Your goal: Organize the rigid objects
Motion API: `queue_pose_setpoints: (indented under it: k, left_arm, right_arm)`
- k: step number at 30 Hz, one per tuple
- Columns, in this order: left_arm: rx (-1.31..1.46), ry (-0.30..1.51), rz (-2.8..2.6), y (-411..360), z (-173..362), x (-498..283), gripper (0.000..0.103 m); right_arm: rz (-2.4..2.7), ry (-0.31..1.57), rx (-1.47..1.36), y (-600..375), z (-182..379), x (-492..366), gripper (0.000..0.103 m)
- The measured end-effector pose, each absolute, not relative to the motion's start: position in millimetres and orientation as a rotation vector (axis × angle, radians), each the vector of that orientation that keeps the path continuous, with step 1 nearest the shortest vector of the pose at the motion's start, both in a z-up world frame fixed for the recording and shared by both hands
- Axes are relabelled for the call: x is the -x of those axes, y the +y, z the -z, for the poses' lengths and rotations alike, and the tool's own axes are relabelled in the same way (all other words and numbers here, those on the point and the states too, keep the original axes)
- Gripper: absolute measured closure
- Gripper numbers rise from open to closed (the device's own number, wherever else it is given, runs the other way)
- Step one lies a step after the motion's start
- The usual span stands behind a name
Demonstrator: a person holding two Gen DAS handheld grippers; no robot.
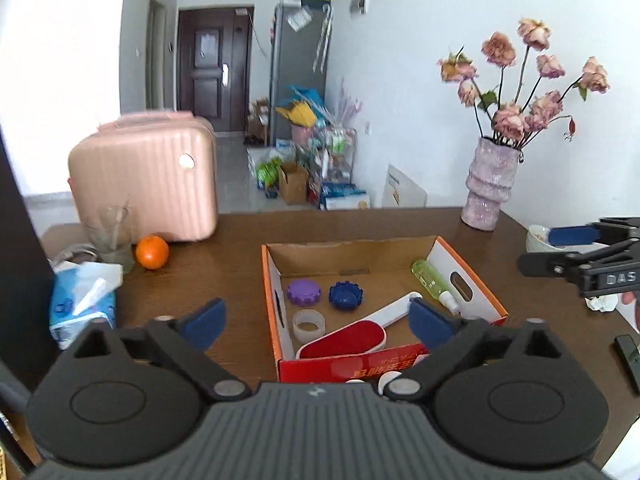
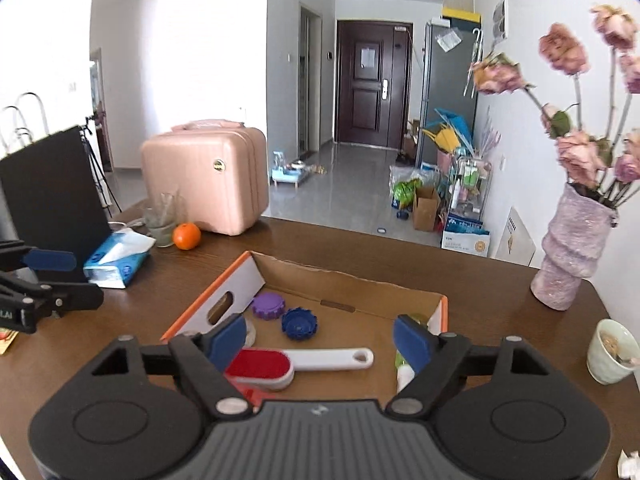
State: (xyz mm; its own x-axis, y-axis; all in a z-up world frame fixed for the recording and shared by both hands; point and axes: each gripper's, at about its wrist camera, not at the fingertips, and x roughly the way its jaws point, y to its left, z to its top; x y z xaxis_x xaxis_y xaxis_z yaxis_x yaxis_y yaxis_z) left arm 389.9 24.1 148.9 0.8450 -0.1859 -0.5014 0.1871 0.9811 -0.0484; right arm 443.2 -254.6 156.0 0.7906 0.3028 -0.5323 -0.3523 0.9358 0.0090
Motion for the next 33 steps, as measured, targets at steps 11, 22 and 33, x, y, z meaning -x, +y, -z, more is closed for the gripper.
queue_pose_setpoints:
  k: [11,22,33]
  left_arm:
    - [0.005,0.414,0.132,30,-131,-289,0.0]
    - [0.055,0.334,0.072,23,-60,-186,0.0]
    - [0.005,0.452,0.161,-10,-24,-215,0.0]
  right_arm:
    - [-0.401,0.463,0.014,-280,-144,-344,0.015]
    - [-0.306,0.398,-0.016,-280,-48,-250,0.012]
    - [-0.275,0.52,-0.202,-295,16,-227,0.016]
